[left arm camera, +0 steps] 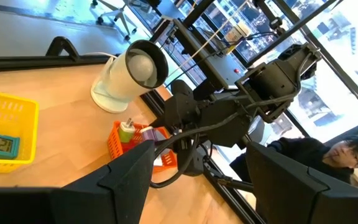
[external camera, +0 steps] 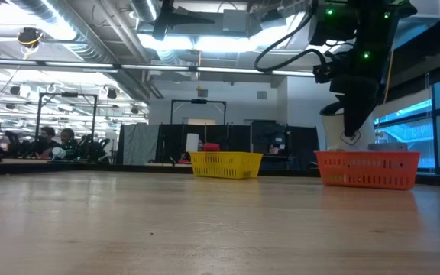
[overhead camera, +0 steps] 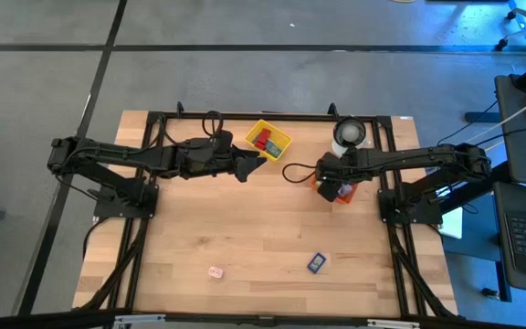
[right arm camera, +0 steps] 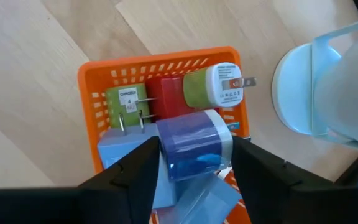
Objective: Pick & Place Office items
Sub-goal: Put the blue charger adapter into the orange bin, then put the pink charger adapter into the orange bin
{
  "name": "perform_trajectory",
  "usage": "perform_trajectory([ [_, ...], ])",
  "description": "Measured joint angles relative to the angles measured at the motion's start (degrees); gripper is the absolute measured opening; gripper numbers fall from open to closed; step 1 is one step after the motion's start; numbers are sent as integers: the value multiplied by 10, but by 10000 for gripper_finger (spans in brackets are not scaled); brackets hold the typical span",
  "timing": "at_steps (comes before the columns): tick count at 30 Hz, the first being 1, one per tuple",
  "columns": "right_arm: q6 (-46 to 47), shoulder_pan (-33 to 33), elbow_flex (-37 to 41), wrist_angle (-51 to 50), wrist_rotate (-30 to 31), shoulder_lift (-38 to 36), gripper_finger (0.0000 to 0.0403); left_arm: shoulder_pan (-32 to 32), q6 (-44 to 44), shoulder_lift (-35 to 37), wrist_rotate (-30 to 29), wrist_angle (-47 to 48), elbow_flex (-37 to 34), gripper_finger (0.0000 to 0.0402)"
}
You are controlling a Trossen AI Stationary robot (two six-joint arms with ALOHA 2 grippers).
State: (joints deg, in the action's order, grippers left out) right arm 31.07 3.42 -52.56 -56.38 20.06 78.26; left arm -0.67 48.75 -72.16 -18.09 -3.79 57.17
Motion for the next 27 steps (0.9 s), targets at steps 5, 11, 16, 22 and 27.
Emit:
perform_trajectory([
  [5,0,0,0,0,0,0,229,0,0,0,0,0,0,251],
  [11,0,0,0,0,9,0,259,5,1,0,39,15,0,251],
  [16,-2,0,-21,-1,1,0,264,31,21,0,165,76,0,251],
  [22,-32,0,-42,16,3,0,264,111,61,0,205,194,0,251],
  [27,-66,0,-43,46,5,0,265,196,9,0,161,259,0,251],
])
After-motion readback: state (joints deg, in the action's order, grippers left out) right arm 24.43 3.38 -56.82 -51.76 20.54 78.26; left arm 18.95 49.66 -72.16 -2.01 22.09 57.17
